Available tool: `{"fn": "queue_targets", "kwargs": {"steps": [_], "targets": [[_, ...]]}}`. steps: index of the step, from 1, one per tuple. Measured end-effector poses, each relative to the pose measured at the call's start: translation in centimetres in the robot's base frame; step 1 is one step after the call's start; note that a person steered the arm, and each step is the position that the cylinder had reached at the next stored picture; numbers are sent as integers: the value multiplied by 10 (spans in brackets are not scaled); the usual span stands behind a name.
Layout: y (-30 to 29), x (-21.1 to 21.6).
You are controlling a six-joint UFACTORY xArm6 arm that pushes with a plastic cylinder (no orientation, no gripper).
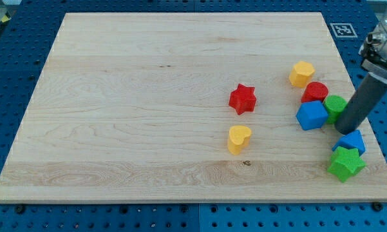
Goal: Move the green circle and the blue cube left a bit
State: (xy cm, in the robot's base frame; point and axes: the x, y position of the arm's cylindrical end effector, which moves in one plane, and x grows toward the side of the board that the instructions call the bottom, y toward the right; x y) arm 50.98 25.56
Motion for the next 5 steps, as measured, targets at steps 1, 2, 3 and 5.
{"fn": "queue_targets", "kwargs": {"steps": [1, 2, 3, 5], "targets": [[40, 0], [47, -24], [23, -50], [1, -49]]}}
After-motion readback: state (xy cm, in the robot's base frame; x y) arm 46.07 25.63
